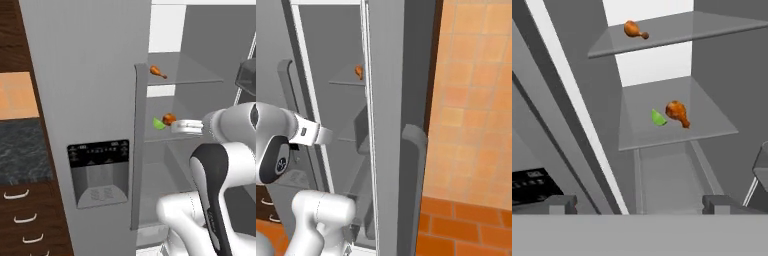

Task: Place one lemon wedge and one chicken drumstick in each tupperware on the nearby counter, to pack two identical lunches.

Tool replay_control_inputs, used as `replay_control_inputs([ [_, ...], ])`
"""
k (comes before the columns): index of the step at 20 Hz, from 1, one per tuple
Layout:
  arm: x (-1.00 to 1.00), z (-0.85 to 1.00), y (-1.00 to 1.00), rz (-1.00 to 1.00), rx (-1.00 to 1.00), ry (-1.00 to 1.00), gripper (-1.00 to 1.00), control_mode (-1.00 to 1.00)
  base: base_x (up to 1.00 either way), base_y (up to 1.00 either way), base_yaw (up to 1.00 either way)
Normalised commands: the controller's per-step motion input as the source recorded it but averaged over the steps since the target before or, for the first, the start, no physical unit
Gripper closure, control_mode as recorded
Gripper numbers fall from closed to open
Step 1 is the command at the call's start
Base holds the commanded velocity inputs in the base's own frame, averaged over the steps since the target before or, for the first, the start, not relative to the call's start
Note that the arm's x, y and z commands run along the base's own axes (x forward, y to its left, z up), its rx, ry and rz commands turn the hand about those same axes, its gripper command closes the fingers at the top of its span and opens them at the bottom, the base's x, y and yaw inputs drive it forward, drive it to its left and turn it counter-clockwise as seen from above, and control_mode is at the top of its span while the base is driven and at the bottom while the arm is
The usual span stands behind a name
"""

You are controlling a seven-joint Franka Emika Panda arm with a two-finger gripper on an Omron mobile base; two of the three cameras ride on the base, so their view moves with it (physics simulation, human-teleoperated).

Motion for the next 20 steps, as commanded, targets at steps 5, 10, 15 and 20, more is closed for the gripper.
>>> replay_control_inputs([
  [5, 0.0, 0.0, 0.0, 0.0, 0.0, 0.0, -1.0, 1.0, 0.69, -0.18, 0.03],
  [10, -0.02, 0.52, -0.07, 0.0, 0.01, 0.0, -1.0, -1.0, 0.08, -0.13, 0.0],
  [15, 0.0, 0.95, -0.09, 0.07, 0.0, -0.01, -1.0, -1.0, 0.0, 0.0, 0.0],
  [20, 0.03, 0.59, -0.03, 0.15, -0.03, -0.17, -1.0, -1.0, 0.0, 0.0, 0.0],
])
